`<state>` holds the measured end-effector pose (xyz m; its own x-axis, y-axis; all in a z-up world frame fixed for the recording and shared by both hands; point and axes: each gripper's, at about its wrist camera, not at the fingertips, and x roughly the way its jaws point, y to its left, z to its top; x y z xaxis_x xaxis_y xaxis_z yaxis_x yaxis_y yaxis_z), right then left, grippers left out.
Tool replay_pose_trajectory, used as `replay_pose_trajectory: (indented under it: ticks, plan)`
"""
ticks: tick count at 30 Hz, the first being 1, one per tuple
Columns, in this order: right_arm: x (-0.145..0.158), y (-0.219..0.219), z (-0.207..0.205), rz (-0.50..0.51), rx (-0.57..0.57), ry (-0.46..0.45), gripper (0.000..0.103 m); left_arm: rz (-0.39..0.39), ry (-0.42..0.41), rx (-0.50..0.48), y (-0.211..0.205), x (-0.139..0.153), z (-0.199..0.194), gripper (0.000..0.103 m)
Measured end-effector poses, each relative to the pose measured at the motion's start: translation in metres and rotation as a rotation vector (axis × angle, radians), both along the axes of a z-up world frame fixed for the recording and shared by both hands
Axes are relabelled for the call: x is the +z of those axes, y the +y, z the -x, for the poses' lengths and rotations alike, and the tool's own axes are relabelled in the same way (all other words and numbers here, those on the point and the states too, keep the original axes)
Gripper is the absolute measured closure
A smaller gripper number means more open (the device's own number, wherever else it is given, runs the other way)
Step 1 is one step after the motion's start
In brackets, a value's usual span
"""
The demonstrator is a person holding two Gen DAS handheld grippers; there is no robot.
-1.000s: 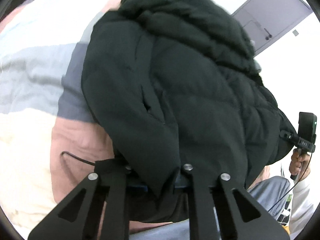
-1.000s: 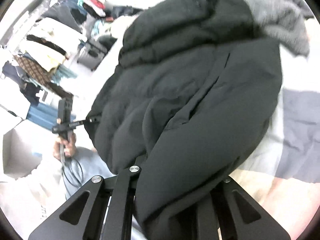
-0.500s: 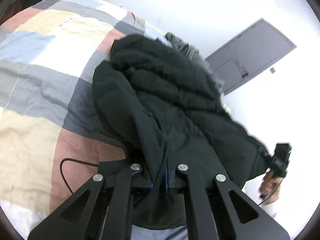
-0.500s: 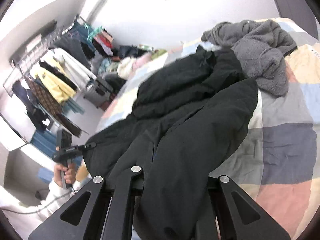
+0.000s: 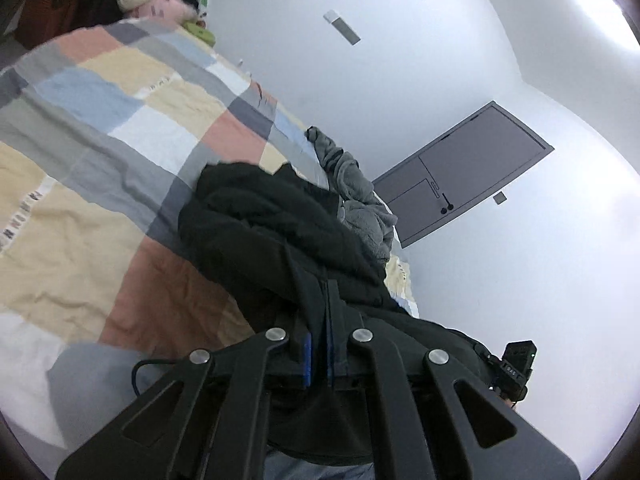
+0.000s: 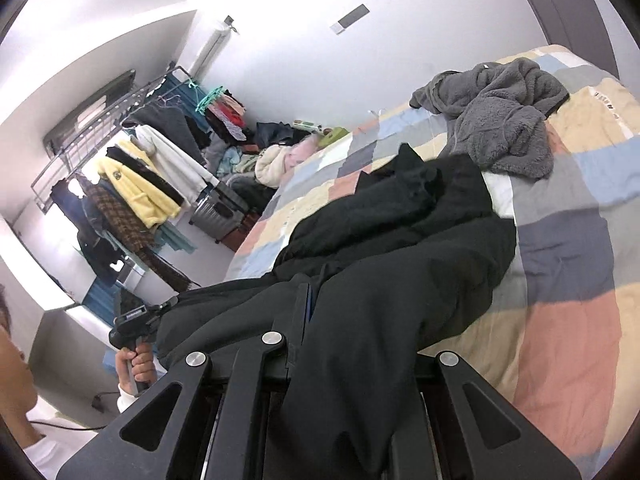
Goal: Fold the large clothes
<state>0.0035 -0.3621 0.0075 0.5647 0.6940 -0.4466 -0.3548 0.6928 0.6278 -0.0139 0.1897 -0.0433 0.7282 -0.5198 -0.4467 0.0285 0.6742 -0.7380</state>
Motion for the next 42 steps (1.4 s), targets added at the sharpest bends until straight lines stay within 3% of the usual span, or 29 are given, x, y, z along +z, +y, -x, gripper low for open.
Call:
replay_pose_trajectory:
  ticks: [7,13,19,23,32,42]
  plan:
    - [0.019,0.000,0.039,0.007,-0.008,-0.014,0.095,0.019,-0.018,0.026,0.009,0.013,0.042,0.099]
    - [0.014,-0.005,0.014,-0.001,-0.043,0.035,0.095,0.015,-0.001,0.017,0.008,0.012,0.027,0.099]
    - [0.000,-0.022,-0.030,-0.053,-0.111,0.110,0.095,0.013,-0.039,0.021,0.001,0.021,-0.017,0.099]
    - [-0.009,-0.036,-0.068,-0.079,-0.159,0.172,0.095,0.004,-0.018,0.034,-0.002,0.027,-0.056,0.099]
    - [0.000,-0.032,-0.134,-0.031,-0.212,0.195,0.095,-0.115,0.077,0.074,-0.006,0.044,-0.139,0.099]
    - [0.002,-0.013,-0.204,0.110,-0.264,0.210,0.095,-0.310,0.195,0.119,-0.020,0.042,-0.229,0.098]
